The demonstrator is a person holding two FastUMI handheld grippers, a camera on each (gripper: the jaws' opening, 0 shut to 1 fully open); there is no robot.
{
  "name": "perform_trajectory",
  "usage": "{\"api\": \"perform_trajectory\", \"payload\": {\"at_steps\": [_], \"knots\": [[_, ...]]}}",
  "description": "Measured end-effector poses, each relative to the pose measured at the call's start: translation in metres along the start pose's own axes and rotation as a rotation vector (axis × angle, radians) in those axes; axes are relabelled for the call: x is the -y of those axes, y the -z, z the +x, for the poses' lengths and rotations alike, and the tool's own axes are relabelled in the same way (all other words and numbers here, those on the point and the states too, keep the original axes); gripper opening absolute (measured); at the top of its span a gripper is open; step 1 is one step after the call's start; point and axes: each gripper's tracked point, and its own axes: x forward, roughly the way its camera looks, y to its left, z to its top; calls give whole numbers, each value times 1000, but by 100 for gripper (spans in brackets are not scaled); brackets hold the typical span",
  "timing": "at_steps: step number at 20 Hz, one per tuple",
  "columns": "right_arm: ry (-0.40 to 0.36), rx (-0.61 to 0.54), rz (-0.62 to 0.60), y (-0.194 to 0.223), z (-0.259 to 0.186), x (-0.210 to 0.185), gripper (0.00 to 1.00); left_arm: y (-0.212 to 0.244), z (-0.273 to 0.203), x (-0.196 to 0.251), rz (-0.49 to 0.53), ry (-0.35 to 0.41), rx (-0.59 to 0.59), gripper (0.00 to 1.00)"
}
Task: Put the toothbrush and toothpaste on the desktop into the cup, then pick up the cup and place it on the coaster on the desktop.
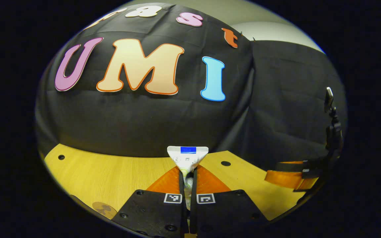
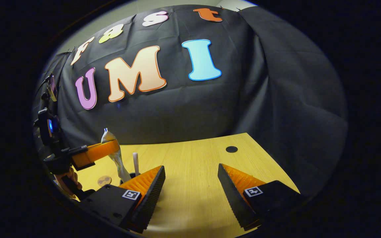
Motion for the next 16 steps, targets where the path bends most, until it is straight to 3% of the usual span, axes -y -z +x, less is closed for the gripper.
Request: {"api": "perform_trajectory", "payload": {"at_steps": [5,6,8,10,11,12,14,15,16], "knots": [[24,-5,4,11,-15,12,98,23,2,16,10,55,-10,6],[21,-11,4,14,-18,11,94,30,0,20,5,75,-33,14],[7,-15,0,15,-19,6,98,26,-6,24,-17,94,-19,25],[-11,-13,-5,14,-22,-3,98,13,-13,28,-27,102,17,50],[-20,-11,-7,14,-24,-8,98,7,-16,26,-26,94,35,69],[-29,-13,-10,13,-24,-13,98,3,-19,23,-25,89,45,79],[-58,-18,-14,13,-26,-27,98,-5,-29,14,-26,64,57,86],[-72,-20,-17,11,-27,-33,93,-9,-35,10,-29,52,62,89],[-85,-25,-22,12,-29,-39,98,-15,-43,2,-34,33,70,93]]}}
